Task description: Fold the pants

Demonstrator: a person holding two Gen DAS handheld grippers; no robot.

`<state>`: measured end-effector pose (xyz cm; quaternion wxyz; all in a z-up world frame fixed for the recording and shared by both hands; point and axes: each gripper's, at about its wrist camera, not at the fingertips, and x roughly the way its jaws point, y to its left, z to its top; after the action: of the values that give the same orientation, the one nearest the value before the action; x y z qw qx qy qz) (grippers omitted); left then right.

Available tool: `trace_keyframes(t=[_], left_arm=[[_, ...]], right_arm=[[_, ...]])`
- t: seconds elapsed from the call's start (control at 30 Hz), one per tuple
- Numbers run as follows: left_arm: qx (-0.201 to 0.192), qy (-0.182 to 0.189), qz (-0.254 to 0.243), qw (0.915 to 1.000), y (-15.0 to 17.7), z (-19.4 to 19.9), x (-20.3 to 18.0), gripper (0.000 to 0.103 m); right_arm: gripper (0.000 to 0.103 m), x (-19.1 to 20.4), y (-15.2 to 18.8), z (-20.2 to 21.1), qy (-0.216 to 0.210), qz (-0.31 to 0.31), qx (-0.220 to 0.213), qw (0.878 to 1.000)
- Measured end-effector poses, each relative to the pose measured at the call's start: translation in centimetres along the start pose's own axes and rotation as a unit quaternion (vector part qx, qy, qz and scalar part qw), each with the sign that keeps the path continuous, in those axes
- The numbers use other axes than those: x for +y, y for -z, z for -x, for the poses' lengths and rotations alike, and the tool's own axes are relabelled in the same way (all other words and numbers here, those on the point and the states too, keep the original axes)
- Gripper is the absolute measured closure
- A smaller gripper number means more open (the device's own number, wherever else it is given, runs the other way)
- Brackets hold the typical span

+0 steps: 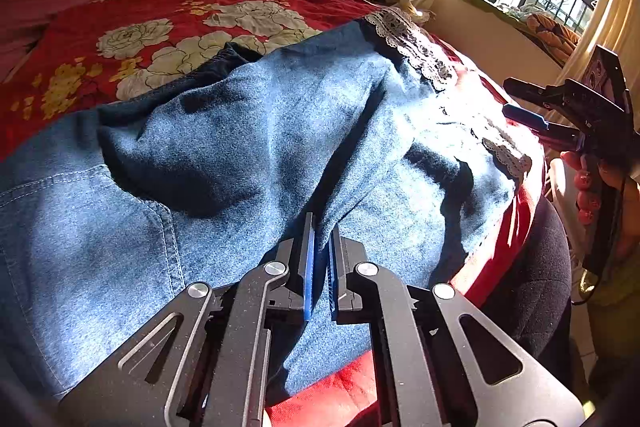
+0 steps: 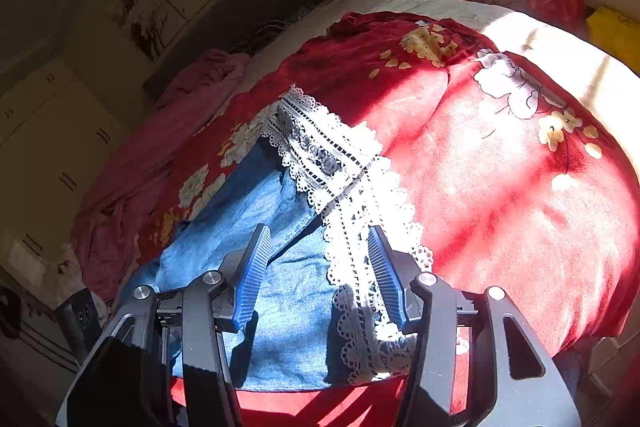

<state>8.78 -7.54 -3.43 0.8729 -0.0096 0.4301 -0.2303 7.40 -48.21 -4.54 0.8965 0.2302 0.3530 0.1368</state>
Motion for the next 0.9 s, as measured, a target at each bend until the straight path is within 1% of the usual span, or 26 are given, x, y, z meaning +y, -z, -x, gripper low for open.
trace_keyframes(t=[0.03,0.07,0.17,0.23,0.3,0.33,0.37,0.4,0.43,0.47,0.5,0.57,0.67,0.73,0.8,0.9], left_arm=[[0.0,-0.001,-0.001,1.0,0.0,-0.1,-0.1,0.099],[0.0,-0.001,-0.002,1.0,-0.1,-0.1,-0.1,0.095],[0.001,-0.006,-0.01,0.9999,-0.2,-0.5,-0.5,0.09],[0.002,-0.01,-0.017,0.9998,-0.2,-0.6,-0.8,0.09],[0.001,-0.012,-0.022,0.9997,-0.4,-0.9,-1.0,0.089],[0.001,-0.013,-0.024,0.9996,-0.5,-1.0,-1.1,0.088],[0.0,-0.012,-0.026,0.9996,-0.7,-1.2,-1.2,0.084],[-0.002,-0.011,-0.029,0.9995,-0.8,-1.3,-1.3,0.082],[-0.004,-0.012,-0.033,0.9994,-0.9,-1.5,-1.5,0.082],[-0.005,-0.015,-0.039,0.9991,-1.0,-1.7,-1.6,0.082],[-0.004,-0.02,-0.046,0.9987,-1.1,-1.9,-1.7,0.088],[-0.003,-0.03,-0.048,0.9984,-1.2,-2.0,-1.6,0.103],[-0.01,-0.01,-0.044,0.9989,-1.4,-0.8,-1.2,0.103],[-0.021,0.0,-0.048,0.9986,-1.2,0.6,-1.2,0.103],[-0.026,0.019,-0.045,0.9985,-0.7,2.0,-1.1,0.103],[-0.027,0.025,-0.055,0.9978,0.1,3.3,-1.3,0.103]], right_arm=[[0.051,0.4,-0.6,-0.4,0.013,0.025,-0.002,1.0],[0.051,0.6,-1.2,-1.1,0.027,0.046,-0.001,0.999],[0.048,1.6,-2.6,-3.5,0.042,0.103,0.015,0.994],[0.048,2.3,-3.3,-5.2,0.051,0.146,0.027,0.988],[0.048,2.7,-3.9,-6.9,0.075,0.185,0.032,0.979],[0.048,2.6,-4.1,-7.8,0.08,0.195,0.039,0.977],[0.048,2.3,-4.2,-8.6,0.085,0.197,0.046,0.976],[0.049,2.0,-4.4,-9.2,0.086,0.193,0.053,0.976],[0.069,1.7,-4.4,-9.4,0.07,0.187,0.061,0.978],[0.084,1.6,-4.4,-9.3,0.055,0.181,0.063,0.98],[0.088,1.7,-4.3,-8.8,0.047,0.175,0.06,0.982],[0.088,1.9,-4.2,-7.1,0.026,0.163,0.048,0.985],[0.088,1.6,-3.9,-4.1,-0.001,0.136,0.042,0.99],[0.088,1.2,-3.4,-2.0,0.001,0.124,0.045,0.991],[0.088,0.8,-2.4,-0.1,-0.005,0.117,0.054,0.992],[0.088,0.2,-0.4,1.6,0.0,0.113,0.077,0.991]])
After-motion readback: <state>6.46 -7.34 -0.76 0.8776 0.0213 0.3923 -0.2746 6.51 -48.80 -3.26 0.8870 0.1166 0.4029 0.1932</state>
